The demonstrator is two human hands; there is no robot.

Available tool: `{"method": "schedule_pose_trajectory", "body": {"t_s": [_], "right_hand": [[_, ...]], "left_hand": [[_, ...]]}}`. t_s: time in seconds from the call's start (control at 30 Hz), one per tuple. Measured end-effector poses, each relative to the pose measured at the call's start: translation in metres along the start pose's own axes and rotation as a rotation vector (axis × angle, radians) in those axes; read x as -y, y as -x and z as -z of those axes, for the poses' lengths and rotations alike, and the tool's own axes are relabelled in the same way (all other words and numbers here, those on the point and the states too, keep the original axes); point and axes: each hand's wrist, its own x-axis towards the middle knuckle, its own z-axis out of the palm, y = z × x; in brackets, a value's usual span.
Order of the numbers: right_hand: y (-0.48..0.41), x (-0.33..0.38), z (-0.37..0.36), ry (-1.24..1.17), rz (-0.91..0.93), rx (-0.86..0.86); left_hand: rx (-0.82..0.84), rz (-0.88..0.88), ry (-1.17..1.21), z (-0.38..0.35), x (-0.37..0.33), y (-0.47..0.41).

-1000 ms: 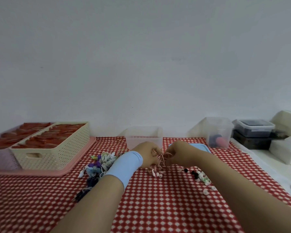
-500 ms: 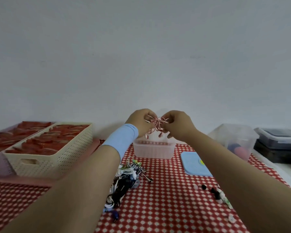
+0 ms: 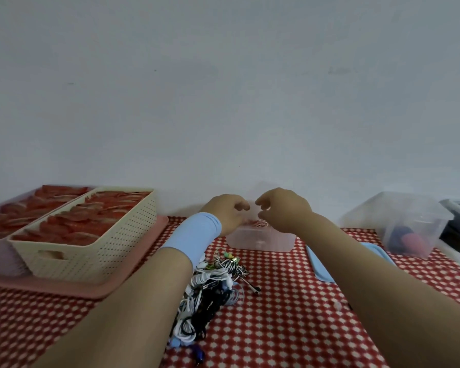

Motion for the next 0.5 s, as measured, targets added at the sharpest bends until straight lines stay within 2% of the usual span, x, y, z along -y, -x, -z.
{"method": "schedule_pose_trajectory", "body": {"t_s": [0.07, 0.17, 0.3, 0.43, 0.5], "right_hand": [[0.007, 0.012, 0.006, -0.072, 0.062, -0.052], [0.021, 0.032, 0.009, -0.186, 0.138, 0.029], [0.040, 0.048, 0.002, -0.166, 0.218, 0.185], [0.055, 0.052, -0.022, -0.119, 0.217, 0.300], [0.059, 0.055, -0.030, -0.065, 0.225, 0.346]], "left_hand": [[-0.022, -0.014, 0.007, 0.003, 0.001, 0.009], [-0.029, -0.006, -0.075, 0.006, 0.004, 0.026], [0.101, 0.108, -0.203, 0.004, 0.015, 0.048], [0.249, 0.188, -0.237, 0.005, 0.022, 0.069], [0.278, 0.175, -0.212, 0.007, 0.023, 0.078]]}}
